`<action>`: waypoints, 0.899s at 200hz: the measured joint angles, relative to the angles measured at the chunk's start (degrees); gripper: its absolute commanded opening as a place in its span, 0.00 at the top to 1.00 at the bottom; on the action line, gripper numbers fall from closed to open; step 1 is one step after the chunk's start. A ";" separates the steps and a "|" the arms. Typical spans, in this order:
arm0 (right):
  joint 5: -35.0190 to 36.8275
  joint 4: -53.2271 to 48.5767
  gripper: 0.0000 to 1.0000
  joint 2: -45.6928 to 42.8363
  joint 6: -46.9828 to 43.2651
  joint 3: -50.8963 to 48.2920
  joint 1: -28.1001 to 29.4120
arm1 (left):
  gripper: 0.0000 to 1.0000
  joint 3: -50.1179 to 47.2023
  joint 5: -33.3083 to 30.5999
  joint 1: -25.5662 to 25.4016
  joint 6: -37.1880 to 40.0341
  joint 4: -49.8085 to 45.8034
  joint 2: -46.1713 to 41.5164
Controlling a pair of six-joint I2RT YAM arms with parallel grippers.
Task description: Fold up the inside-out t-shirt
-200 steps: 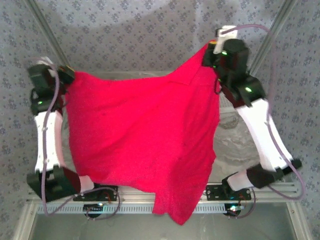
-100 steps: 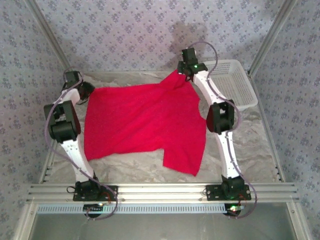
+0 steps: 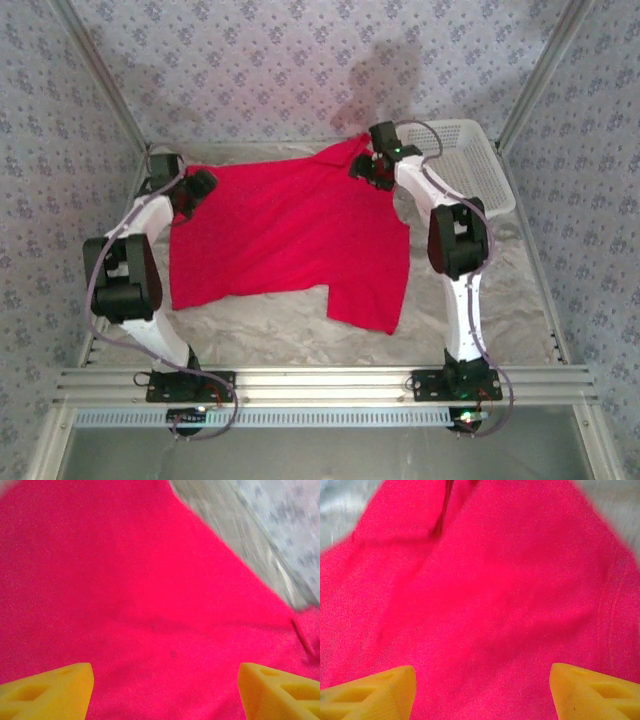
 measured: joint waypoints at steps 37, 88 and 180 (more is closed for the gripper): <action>-3.45 5.44 0.35 -11.72 3.19 -24.50 2.99 | 0.24 -12.92 5.62 0.17 -1.38 1.88 -0.72; -0.61 9.40 0.37 -27.67 7.39 -51.15 7.87 | 0.24 -19.19 6.12 4.87 1.31 0.48 -4.90; 9.31 -3.67 0.35 -52.19 11.67 -63.01 10.45 | 0.24 -19.10 -6.56 -0.33 5.84 -11.87 -14.10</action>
